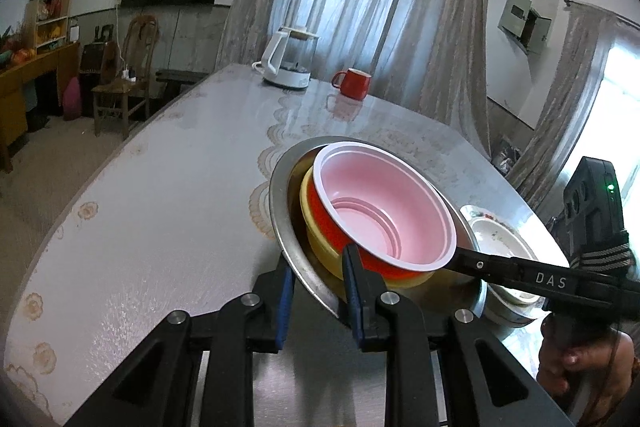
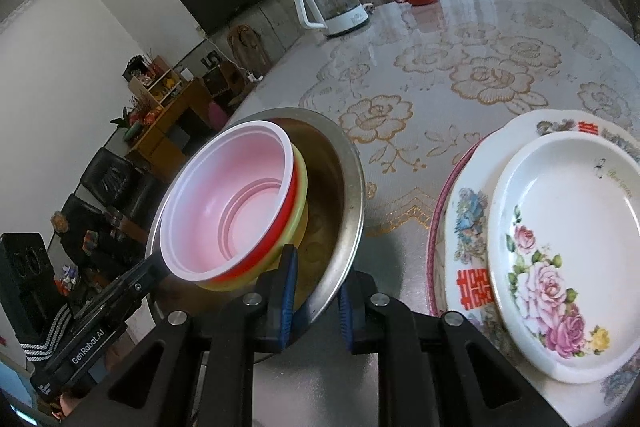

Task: Organize plates and bowls
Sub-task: 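Lift the nested bowls with the right gripper and carry them over the plate stack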

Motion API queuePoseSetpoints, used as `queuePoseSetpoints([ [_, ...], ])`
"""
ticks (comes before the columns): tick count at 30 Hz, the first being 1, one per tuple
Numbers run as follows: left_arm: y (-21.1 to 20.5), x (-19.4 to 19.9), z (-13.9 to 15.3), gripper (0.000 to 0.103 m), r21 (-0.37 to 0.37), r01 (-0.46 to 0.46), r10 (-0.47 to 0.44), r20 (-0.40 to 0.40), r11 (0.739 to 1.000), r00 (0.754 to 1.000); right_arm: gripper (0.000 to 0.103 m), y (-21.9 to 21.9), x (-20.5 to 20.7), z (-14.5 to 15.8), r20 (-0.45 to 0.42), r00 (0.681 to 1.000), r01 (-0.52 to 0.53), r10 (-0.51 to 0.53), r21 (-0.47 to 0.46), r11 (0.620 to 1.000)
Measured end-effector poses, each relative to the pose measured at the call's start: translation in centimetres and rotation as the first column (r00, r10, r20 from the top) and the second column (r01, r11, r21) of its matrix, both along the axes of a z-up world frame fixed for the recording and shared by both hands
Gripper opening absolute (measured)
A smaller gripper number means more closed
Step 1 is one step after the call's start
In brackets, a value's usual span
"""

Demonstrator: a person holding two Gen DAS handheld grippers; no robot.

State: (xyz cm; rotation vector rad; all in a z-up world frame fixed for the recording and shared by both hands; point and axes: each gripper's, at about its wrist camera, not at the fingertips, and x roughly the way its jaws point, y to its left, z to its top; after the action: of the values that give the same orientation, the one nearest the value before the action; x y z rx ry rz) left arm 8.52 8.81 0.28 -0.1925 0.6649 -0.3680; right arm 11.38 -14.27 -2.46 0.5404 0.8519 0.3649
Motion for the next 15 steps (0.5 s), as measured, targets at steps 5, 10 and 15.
queuePoseSetpoints([
  [5,-1.0,-0.3,1.5,0.024,0.005,0.012,-0.012,0.028,1.000,1.000,0.018,-1.1,-1.2,0.9,0.022,1.000,0.021,-0.021,0.008,1.000],
  [10,-2.6,-0.7,2.8,0.024,0.014,0.045,-0.045,0.061,0.999,0.997,0.018,-2.6,-2.3,2.0,0.046,0.997,0.053,-0.054,0.015,0.998],
  [15,-4.9,-0.6,3.7,0.024,0.020,0.087,-0.088,0.079,0.996,0.993,0.018,-4.8,-3.5,2.5,0.061,0.992,0.105,-0.106,0.026,0.994],
])
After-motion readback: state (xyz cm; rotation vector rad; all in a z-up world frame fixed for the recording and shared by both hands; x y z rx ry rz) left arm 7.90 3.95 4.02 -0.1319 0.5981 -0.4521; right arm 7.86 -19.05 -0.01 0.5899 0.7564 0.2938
